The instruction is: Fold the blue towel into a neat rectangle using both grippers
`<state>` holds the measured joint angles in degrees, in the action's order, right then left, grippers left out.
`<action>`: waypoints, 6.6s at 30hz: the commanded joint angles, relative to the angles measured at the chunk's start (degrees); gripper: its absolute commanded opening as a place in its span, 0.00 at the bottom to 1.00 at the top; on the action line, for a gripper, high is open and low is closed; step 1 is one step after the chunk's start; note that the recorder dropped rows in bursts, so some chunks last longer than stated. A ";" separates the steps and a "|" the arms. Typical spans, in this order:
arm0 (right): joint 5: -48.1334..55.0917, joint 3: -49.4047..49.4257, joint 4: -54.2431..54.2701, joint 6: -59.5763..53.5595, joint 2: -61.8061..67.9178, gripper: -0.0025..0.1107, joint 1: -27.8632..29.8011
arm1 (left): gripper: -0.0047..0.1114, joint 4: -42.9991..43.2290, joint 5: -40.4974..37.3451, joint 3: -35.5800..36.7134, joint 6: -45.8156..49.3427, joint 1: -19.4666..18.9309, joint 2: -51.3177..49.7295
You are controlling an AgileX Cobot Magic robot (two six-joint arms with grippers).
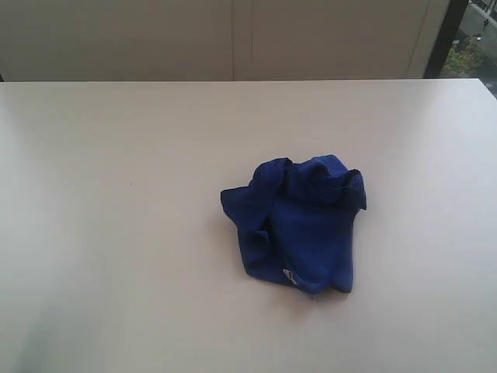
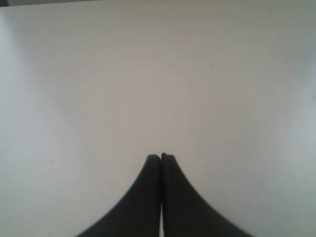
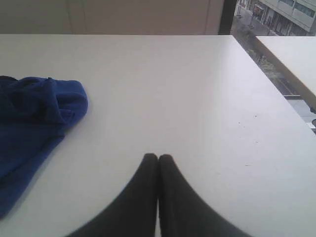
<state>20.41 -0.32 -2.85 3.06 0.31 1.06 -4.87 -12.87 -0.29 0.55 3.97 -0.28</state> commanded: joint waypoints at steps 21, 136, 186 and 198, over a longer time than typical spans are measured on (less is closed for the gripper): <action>-2.78 0.32 -0.07 0.21 -0.31 0.02 0.16 | 0.04 -0.15 -0.15 0.29 -0.55 -0.10 0.28; 5.20 -53.54 23.62 -32.84 85.01 0.02 -14.25 | 0.04 -0.15 2.62 0.29 -0.55 -0.10 0.28; 6.17 -53.43 25.23 -32.35 85.01 0.02 -14.25 | 0.04 -4.99 -18.23 -49.10 5.27 -0.10 -62.74; 6.68 -53.43 25.45 -31.09 85.11 0.02 -14.25 | 0.04 -32.07 -14.24 -70.63 20.65 17.09 -103.30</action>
<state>27.17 -53.56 22.11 -28.27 85.30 -13.12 -33.87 -26.36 -67.03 20.79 18.58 -99.53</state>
